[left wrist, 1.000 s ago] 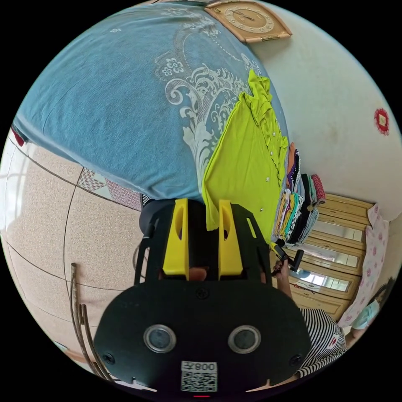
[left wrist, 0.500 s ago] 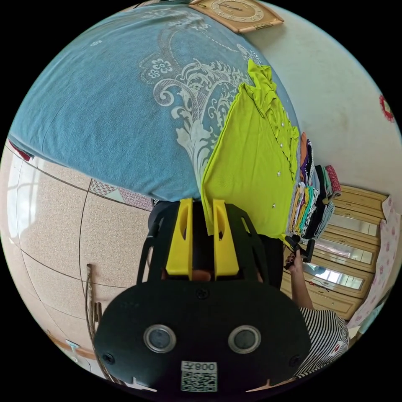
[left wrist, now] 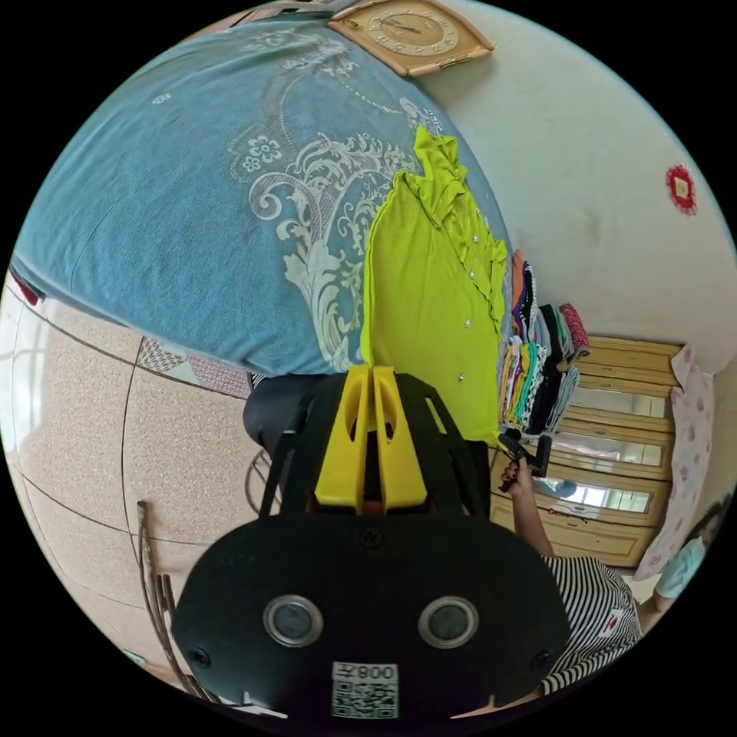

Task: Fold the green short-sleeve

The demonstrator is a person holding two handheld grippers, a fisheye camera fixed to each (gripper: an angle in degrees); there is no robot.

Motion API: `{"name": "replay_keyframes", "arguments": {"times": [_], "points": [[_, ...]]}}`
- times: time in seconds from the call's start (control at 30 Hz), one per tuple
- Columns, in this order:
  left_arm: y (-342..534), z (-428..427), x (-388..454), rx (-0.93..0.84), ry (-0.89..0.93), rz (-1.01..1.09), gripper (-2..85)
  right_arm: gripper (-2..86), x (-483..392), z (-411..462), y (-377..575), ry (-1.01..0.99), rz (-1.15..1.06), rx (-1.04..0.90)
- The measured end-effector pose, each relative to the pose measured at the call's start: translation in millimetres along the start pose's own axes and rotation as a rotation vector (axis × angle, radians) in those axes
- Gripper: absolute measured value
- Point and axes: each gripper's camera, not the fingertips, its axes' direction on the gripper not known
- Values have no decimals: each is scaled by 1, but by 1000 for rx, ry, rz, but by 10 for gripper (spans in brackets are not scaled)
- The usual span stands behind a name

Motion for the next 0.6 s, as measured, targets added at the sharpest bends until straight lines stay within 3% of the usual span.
{"name": "replay_keyframes", "arguments": {"times": [0.23,0.6], "points": [[25,-33,7,51,90,36,4,1,11,-46,22,-140,-75,60],[71,-70,1,86,156,58,4,2,32,-80,66,-197,-114,67]]}}
